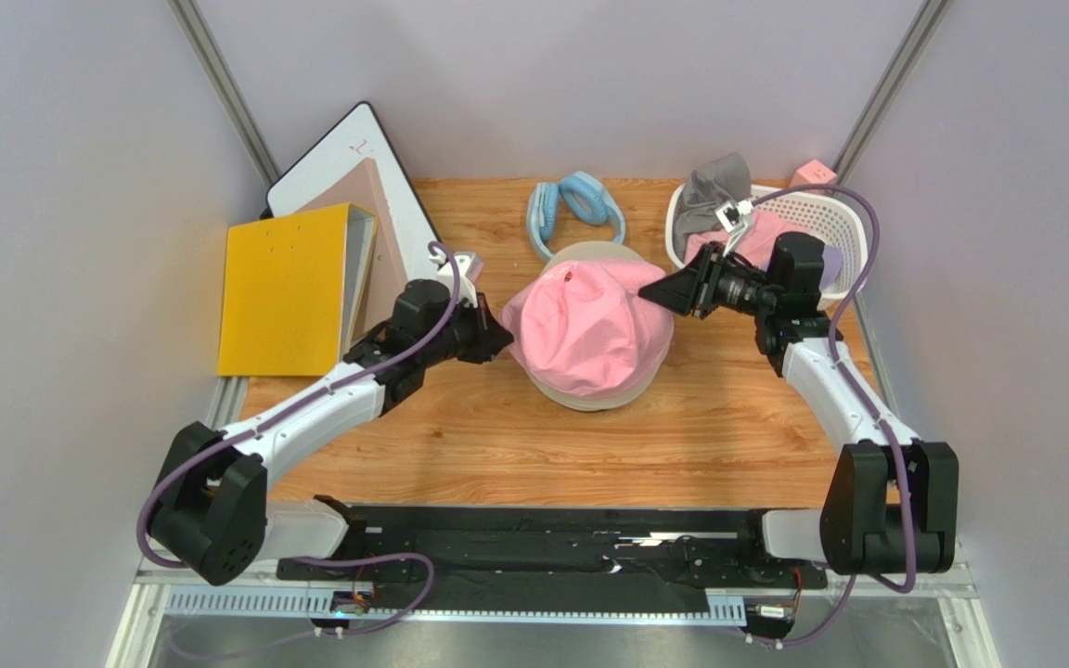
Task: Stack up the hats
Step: Stack the hat on the hat.
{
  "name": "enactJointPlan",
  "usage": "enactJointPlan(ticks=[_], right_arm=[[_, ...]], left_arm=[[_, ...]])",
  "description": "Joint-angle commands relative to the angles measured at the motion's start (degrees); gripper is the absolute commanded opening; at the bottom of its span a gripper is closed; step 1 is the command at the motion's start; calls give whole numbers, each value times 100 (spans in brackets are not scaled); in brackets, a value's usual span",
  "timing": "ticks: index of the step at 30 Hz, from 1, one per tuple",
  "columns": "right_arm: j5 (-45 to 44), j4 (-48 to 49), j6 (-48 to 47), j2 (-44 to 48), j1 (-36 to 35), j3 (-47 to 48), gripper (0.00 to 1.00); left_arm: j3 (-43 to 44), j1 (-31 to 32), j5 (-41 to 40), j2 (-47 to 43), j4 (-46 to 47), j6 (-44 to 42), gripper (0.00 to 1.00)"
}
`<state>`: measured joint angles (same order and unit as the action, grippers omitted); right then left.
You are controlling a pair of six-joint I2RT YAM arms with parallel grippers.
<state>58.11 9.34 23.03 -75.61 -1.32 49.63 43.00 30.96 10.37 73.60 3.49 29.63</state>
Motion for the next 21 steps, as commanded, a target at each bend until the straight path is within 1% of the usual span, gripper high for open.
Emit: enactJointPlan(ticks=[1, 3, 5, 9, 11, 14, 21], right_arm=[[-685, -801, -412, 249, -52, 214, 21], [-1071, -1232, -466, 249, -43, 301, 12], [-1292, -1556, -536, 223, -35, 337, 8], [-1801, -1681, -466, 161, -35, 267, 1], [-2012, -1646, -274, 65, -43, 267, 0], [-2093, -1576, -27, -172, -35, 311, 0], [-2312, -1550, 141, -551, -44, 328, 0]], left_arm=[[296, -46, -141, -162, -85, -159, 0], [331, -46, -167, -153, -102, -168, 0], [384, -46, -167, -153, -103, -159, 0], [516, -46, -176, -4, -120, -150, 0], [630, -46, -202, 144, -155, -141, 0], [788, -55, -220, 390, -234, -150, 0], [850, -152, -211, 848, -182, -71, 0]])
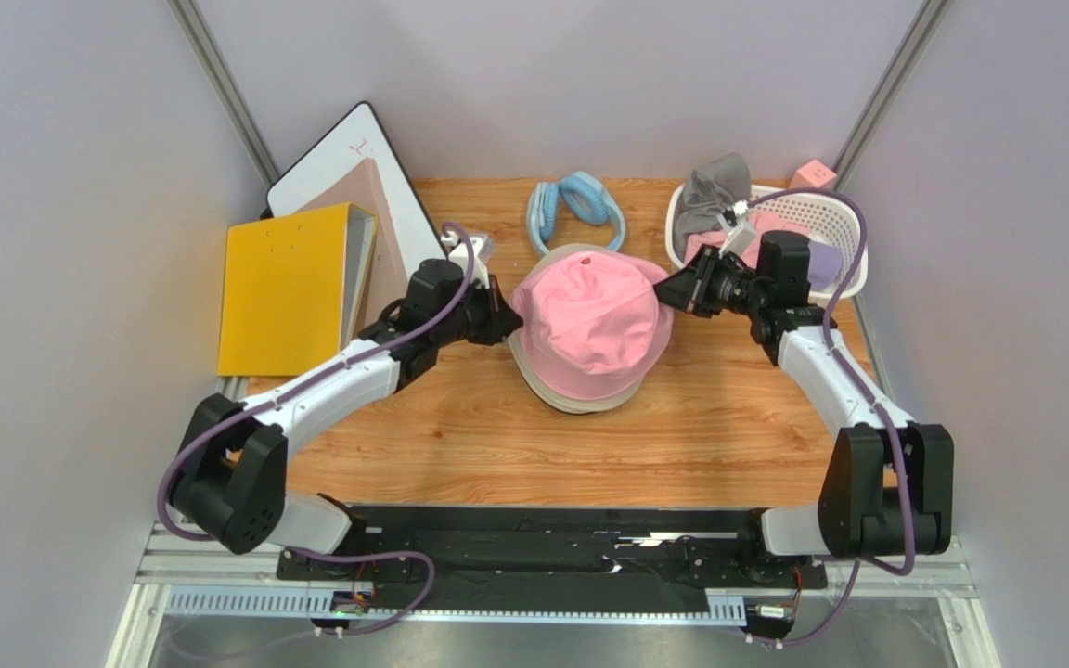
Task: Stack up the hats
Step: Stack the hat on the hat.
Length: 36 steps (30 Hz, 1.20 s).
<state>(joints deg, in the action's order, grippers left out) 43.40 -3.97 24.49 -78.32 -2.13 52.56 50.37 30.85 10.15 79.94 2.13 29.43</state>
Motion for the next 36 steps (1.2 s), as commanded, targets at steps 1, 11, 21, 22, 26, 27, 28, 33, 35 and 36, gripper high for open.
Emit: enactJointPlan(ticks=[1, 11, 21, 22, 26, 27, 28, 33, 35, 36], right_arm=[[-868, -219, 12, -323, 20, 36, 0], [-1685, -500, 3, -675, -138, 158, 0], [-2459, -544, 12, -1062, -323, 19, 0], [-2520, -535, 29, -1062, -323, -17, 0], [-2775, -587, 21, -1010, -341, -140, 0], [-2819, -605, 12, -1001, -332, -166, 0], [-2941, -623, 3, -983, -349, -228, 0], [-3355, -851, -32, -860, -349, -386, 0], [-3469, -913, -32, -790, -349, -465, 0], [-3470, -887, -32, -685, -349, -500, 0]], left_arm=[[113, -158, -180, 250, -46, -60, 0], [122, -299, -110, 777, 42, -60, 0], [52, -308, -224, 1120, 94, -130, 0], [35, -308, -224, 1146, 95, -122, 0], [-88, -308, -321, 1164, 129, -113, 0], [-184, -308, -347, 1138, 138, -104, 0], [-246, -308, -373, 1120, 147, -113, 0], [-641, -308, -470, 927, 235, -52, 0], [-800, -308, -418, 857, 288, -34, 0], [-862, -308, -374, 761, 323, 10, 0]])
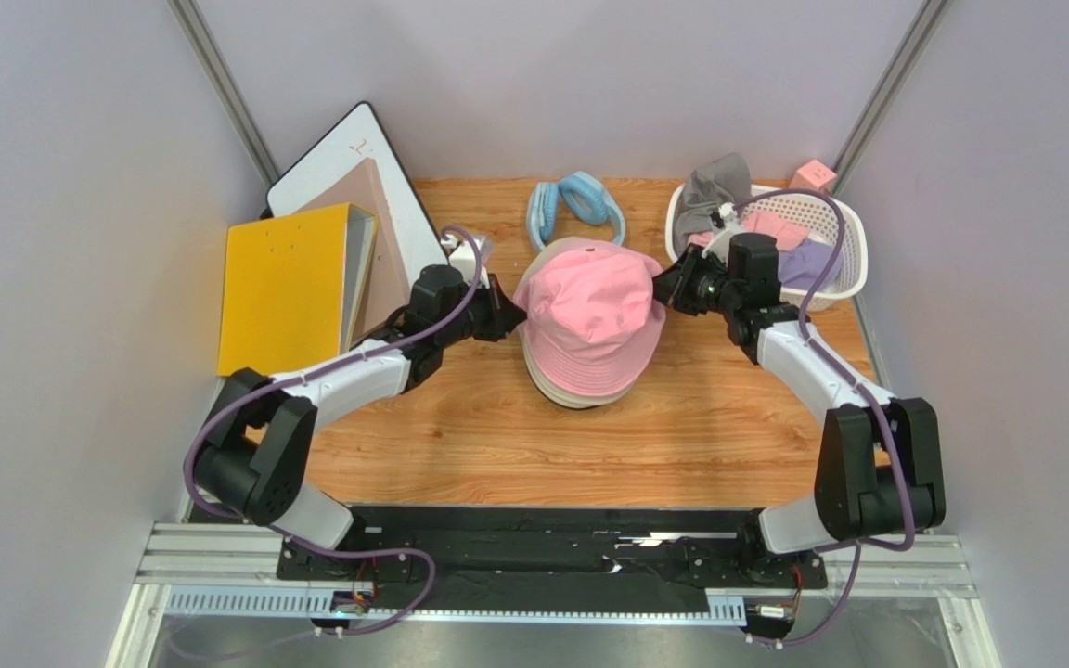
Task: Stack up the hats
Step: Stack the hat on the hat.
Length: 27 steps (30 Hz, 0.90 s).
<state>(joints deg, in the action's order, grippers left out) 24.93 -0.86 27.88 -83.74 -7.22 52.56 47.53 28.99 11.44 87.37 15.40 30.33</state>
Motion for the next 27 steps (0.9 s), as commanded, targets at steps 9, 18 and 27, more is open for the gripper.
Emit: enactJointPlan(ticks=[9, 18, 27], right_arm=[[-675, -1136, -415, 323, 116, -220, 0], [-741, -1907, -643, 763, 107, 527, 100], [-2439, -3296, -336, 2256, 195, 282, 100]], left_arm=[[-1307, 167, -19, -773, -485, 272, 0], [-1650, 923, -414, -1012, -406, 685, 0], [-2045, 1380, -941, -1582, -204, 1361, 0]])
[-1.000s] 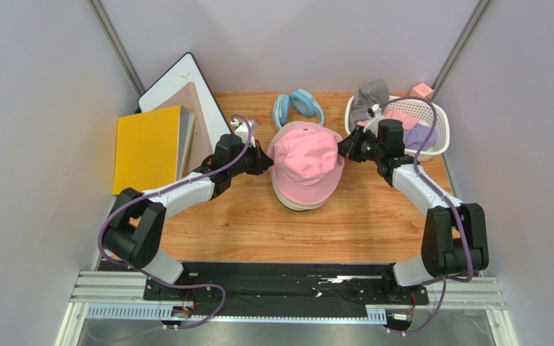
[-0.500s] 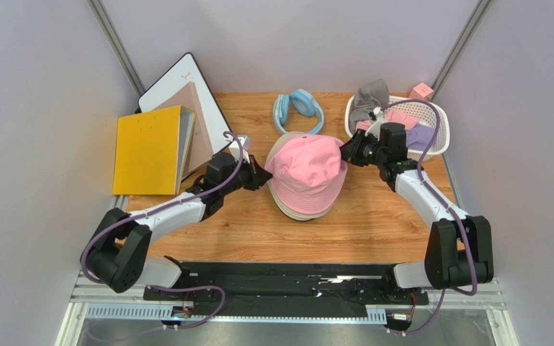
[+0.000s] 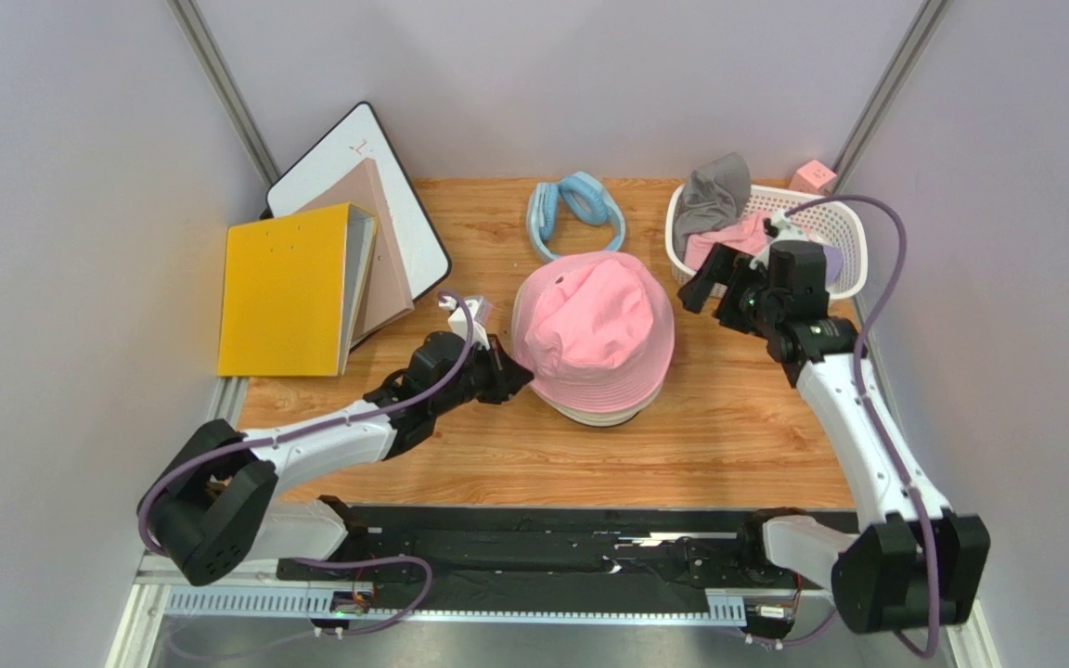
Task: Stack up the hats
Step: Stack the hat on the hat.
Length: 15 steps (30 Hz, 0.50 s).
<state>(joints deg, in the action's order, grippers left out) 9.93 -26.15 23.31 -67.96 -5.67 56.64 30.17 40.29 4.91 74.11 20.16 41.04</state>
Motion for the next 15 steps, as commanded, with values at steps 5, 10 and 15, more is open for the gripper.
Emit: enactJointPlan(ticks=[5, 10, 15], right_arm=[[-117, -158, 446, 1846, 49, -1179, 100], [1519, 1540, 1043, 2077, 40, -2218, 99], [2073, 2254, 1202, 1717, 49, -2500, 98]], left_arm=[[-442, 576, -630, -599, -593, 580, 0], [-486, 892, -526, -564, -303, 800, 0], [-653, 963, -410, -677, -249, 906, 13]])
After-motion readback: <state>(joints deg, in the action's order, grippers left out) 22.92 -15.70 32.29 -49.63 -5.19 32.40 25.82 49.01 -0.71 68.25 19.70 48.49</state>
